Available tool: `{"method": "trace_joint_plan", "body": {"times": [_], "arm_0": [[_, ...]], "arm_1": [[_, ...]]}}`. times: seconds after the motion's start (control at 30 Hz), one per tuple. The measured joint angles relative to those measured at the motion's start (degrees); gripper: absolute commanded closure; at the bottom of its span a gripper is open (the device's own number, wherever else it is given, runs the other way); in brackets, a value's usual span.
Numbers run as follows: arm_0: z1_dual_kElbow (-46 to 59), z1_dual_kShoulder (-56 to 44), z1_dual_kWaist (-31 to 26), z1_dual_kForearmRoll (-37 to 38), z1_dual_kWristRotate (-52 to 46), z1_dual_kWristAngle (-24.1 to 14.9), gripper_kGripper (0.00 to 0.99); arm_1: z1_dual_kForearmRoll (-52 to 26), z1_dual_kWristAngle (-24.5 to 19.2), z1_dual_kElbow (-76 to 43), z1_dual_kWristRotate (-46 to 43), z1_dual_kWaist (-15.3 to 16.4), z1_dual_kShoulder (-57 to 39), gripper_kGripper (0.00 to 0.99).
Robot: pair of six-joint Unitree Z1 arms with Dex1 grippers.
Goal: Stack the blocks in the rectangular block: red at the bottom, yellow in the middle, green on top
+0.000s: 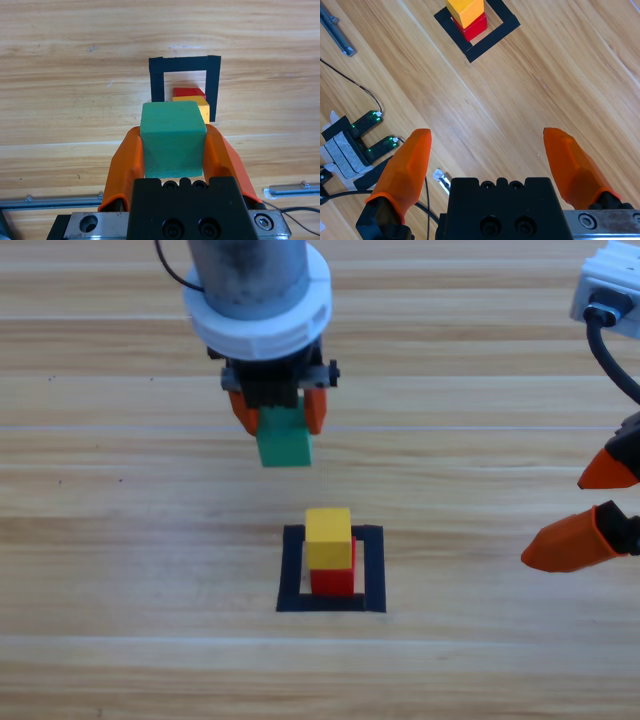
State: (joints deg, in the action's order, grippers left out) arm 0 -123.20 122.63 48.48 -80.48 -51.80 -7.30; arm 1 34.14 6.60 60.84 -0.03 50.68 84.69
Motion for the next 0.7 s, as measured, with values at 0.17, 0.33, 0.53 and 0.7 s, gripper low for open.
{"method": "trace_joint_plan", "body": {"times": [0.17, 0.33, 0.53, 0.7], "arm_0": [[-1.1, 2.0, 1.0, 0.0, 0.0, 0.0, 0.972], [-1.9, 2.3, 1.7, 0.0, 0.0, 0.0, 0.972], [-1.9, 3.0, 1.7, 0.0, 0.0, 0.0, 0.972], [-1.9, 3.9, 1.8, 0.0, 0.0, 0.5, 0.972]], "arm_1": [[0.0, 0.0, 0.0, 0.0, 0.0, 0.0, 0.004], [0.0, 0.0, 0.0, 0.0, 0.0, 0.0, 0.004], [0.0, 0.0, 0.0, -0.1, 0.0, 0.0, 0.004], [0.0, 0.0, 0.0, -0.1, 0.0, 0.0, 0.004]]}}
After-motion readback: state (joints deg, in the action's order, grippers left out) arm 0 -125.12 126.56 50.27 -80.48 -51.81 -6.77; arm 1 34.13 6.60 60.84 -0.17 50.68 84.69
